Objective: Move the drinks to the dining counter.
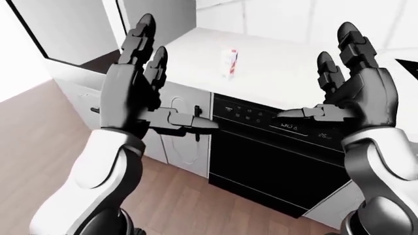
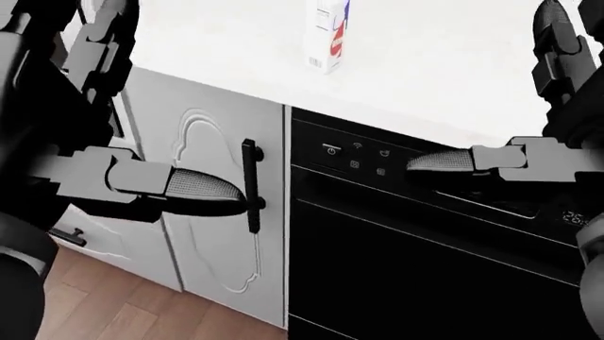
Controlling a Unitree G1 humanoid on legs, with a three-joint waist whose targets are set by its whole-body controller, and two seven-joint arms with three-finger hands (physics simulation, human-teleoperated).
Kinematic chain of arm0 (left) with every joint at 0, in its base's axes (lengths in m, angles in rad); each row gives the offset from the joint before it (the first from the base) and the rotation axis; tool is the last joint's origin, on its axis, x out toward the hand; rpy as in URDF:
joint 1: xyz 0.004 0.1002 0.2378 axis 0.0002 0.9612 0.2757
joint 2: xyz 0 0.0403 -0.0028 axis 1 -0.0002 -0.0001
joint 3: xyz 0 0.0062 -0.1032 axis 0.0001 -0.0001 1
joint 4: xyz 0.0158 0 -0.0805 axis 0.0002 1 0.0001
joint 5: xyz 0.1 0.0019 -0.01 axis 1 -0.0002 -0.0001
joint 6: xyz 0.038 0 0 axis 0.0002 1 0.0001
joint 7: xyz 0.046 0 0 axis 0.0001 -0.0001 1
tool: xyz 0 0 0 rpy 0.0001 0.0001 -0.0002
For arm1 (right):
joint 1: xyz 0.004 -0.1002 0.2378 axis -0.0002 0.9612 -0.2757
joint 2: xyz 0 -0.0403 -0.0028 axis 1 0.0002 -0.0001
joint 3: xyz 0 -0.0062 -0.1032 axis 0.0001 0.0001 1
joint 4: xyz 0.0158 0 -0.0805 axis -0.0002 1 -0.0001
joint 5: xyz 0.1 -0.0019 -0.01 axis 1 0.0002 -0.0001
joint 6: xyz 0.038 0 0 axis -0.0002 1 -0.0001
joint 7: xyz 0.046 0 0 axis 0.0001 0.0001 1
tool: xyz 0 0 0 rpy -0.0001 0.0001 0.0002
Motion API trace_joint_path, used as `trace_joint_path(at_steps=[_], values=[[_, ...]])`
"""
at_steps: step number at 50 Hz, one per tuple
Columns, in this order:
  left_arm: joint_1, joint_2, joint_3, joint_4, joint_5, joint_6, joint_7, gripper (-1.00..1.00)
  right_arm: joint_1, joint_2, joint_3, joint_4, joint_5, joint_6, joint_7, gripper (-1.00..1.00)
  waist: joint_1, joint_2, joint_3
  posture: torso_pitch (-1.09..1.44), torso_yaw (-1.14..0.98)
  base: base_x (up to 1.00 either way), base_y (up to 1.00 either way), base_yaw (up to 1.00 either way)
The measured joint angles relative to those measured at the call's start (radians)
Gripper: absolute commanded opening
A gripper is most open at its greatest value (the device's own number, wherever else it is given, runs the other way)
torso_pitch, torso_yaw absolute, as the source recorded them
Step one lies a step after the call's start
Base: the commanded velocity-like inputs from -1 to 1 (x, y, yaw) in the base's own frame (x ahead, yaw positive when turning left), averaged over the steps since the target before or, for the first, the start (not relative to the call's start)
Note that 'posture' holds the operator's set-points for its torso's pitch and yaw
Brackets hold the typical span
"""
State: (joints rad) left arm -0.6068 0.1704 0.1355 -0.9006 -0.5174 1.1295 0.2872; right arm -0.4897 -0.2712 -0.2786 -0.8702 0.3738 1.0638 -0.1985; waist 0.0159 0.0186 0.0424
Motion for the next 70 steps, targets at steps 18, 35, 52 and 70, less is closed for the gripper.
trace_joint_path(at_steps=[18, 35, 52, 70], values=[[0.003, -0.012, -0.015, 0.005, 0.005, 0.007, -0.025, 1.00, 0.019, -0.013, -0.011, 0.017, -0.014, -0.005, -0.015, 1.00, -0.015, -0.065, 0.002, 0.00, 0.00, 0.14, 0.03, 0.00], [0.013, -0.006, 0.006, 0.001, 0.011, 0.001, -0.017, 1.00, 0.016, 0.003, 0.006, 0.003, 0.000, -0.012, -0.005, 1.00, -0.003, 0.024, 0.007, 0.00, 0.00, 0.06, 0.22, 0.00], [0.021, -0.023, -0.033, 0.007, 0.031, -0.021, -0.027, 1.00, 0.032, -0.016, -0.028, 0.011, 0.019, -0.033, -0.018, 1.00, -0.004, -0.072, 0.013, 0.00, 0.00, 0.24, 0.02, 0.00], [0.036, -0.024, -0.015, 0.006, 0.056, -0.017, -0.039, 1.00, 0.041, -0.003, -0.022, 0.008, 0.033, -0.039, -0.018, 1.00, -0.006, 0.009, 0.028, 0.00, 0.00, 0.08, 0.19, 0.00]])
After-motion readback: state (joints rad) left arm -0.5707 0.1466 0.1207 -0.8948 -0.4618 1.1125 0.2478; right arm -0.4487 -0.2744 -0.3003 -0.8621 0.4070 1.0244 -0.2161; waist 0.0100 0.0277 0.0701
